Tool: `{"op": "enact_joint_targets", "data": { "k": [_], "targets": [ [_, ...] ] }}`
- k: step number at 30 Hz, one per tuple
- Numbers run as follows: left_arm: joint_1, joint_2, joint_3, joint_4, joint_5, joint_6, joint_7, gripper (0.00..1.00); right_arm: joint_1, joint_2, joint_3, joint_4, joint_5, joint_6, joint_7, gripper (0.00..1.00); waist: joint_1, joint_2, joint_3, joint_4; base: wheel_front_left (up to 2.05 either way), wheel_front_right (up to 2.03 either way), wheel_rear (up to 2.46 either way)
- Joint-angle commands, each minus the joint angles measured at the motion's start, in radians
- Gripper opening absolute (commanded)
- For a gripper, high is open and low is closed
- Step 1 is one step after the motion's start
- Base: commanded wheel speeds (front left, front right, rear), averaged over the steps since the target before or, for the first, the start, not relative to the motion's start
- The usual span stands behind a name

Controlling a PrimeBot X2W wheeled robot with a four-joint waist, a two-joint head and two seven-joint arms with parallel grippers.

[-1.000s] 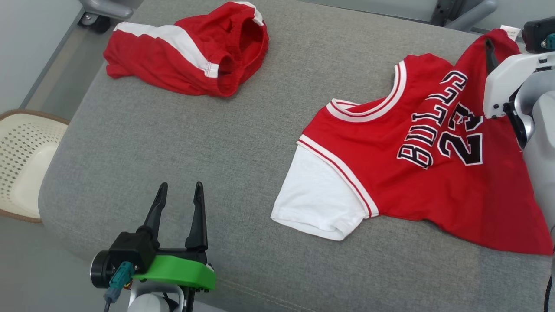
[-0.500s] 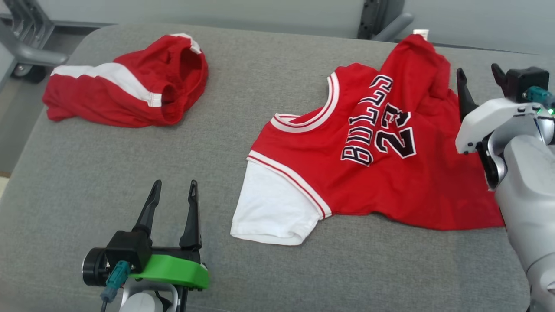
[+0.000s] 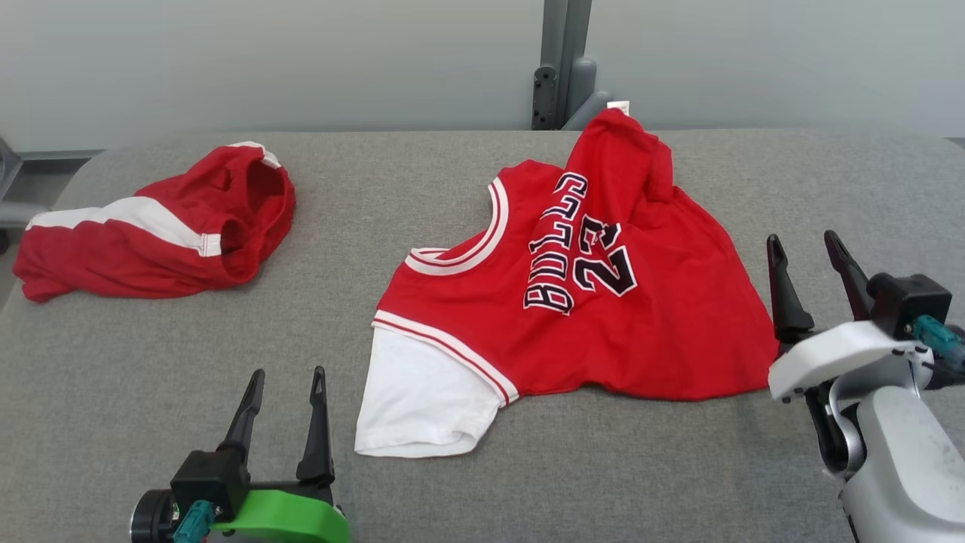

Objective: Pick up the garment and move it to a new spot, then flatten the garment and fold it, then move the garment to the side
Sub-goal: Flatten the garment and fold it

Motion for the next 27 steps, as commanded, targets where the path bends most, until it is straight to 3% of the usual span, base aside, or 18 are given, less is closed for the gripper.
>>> {"op": "enact_joint_targets", "data": {
  "k": [1, 7, 14, 27],
  "targets": [
    [0.018, 0.002, 0.009, 0.001, -0.007, 0.003, 0.0, 1.0, 0.049, 0.009, -0.006, -0.045, -0.008, -0.001, -0.003, 1.0, 0.0, 0.0022, -0.032, -0.03, 0.0, 0.0, 0.0],
    [0.045, 0.002, 0.028, -0.001, -0.008, 0.002, 0.0, 1.0, 0.207, 0.078, -0.027, -0.226, -0.035, -0.001, -0.003, 1.0, 0.0, 0.0022, -0.042, -0.039, 0.0, 0.0, 0.0],
    [0.05, 0.002, 0.023, 0.007, -0.015, -0.001, -0.001, 1.0, 0.335, 0.138, -0.061, -0.342, -0.048, -0.001, -0.003, 1.0, 0.0, 0.0022, -0.046, -0.042, 0.0, 0.0, 0.0],
    [0.023, 0.002, 0.017, 0.038, -0.011, -0.008, 0.0, 1.0, 0.374, 0.154, -0.042, -0.351, -0.034, -0.001, -0.003, 1.0, 0.0, 0.0022, -0.049, -0.066, 0.0, 0.0, 0.0]
  ]
}}
